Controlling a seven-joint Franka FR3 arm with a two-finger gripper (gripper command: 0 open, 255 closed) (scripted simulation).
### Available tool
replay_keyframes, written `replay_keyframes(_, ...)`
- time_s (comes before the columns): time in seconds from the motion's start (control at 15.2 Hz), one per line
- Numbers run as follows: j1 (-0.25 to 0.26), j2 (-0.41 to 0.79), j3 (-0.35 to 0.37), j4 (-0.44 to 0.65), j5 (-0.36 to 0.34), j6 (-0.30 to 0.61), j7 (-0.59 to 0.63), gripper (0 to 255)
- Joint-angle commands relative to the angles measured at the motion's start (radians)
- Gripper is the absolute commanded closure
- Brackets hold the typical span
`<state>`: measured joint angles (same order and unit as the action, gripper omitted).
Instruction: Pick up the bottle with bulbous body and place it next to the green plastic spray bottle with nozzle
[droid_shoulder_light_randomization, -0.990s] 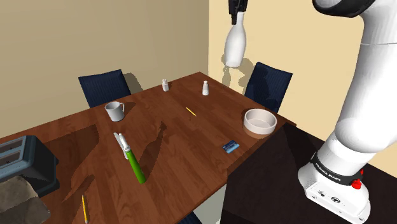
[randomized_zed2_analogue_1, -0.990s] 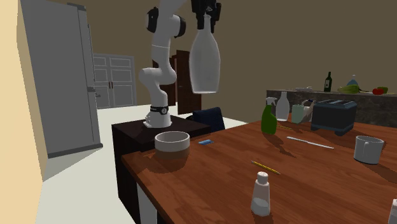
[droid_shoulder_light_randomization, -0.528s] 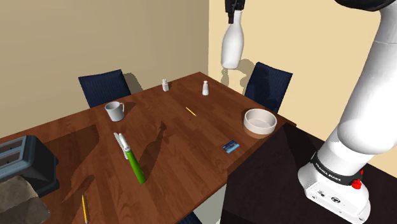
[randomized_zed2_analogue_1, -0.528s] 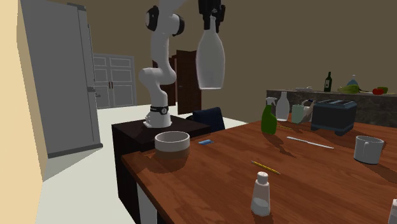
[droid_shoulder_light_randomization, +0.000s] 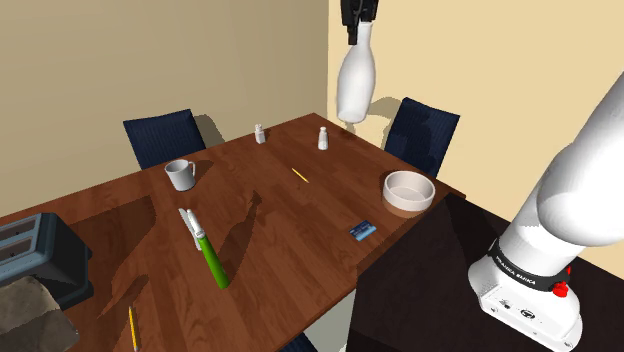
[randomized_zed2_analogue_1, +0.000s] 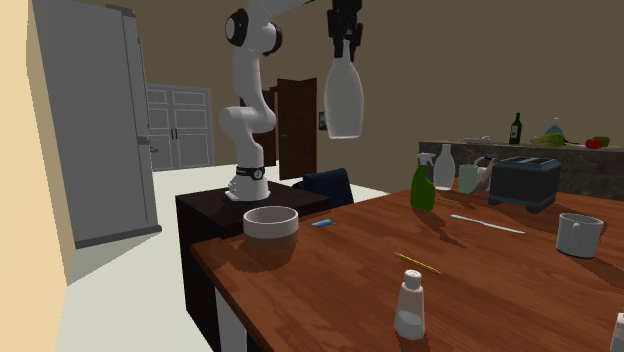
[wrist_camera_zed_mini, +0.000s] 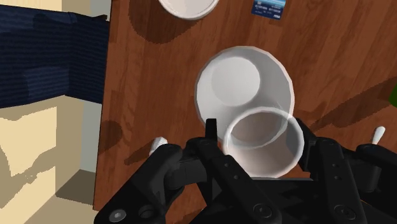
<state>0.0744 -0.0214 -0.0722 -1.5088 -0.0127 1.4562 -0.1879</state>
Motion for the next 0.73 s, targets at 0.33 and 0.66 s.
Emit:
replay_keyframes(0.33,0.076,-0.094,0.087,-0.103,0.008,0.008,0.164,255)
replay_keyframes(0.66,0.127,-0.137,0.154,-0.149,0.023,0.011,0.284,255)
